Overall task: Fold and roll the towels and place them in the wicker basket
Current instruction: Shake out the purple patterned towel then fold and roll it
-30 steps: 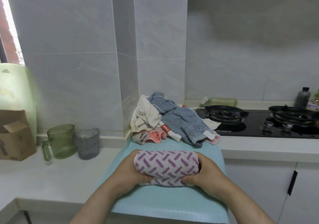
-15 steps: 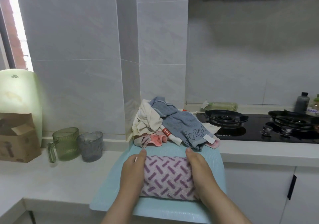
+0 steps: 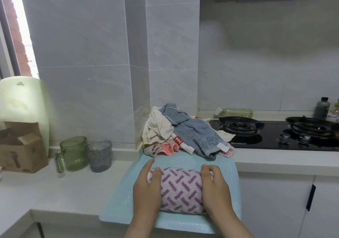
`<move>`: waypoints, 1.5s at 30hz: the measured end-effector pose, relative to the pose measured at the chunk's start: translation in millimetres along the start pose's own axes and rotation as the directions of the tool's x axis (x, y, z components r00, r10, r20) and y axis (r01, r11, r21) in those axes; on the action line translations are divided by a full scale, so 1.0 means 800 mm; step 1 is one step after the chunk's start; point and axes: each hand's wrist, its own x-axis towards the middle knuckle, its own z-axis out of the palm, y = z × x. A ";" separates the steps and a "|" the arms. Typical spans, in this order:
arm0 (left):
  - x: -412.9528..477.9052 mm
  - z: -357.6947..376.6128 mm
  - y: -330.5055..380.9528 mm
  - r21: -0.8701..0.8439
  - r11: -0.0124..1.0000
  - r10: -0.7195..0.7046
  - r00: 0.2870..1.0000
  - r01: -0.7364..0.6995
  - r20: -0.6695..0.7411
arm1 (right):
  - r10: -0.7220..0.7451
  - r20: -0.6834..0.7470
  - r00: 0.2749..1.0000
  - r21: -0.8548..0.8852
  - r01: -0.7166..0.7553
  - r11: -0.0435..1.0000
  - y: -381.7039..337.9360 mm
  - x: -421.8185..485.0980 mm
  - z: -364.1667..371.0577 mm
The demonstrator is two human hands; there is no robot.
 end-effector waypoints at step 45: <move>0.148 0.017 0.148 0.042 0.978 -0.209 0.963 0.205 0.172 | 0.197 -0.045 0.979 -0.044 -0.199 0.979 -0.167 0.147 -0.016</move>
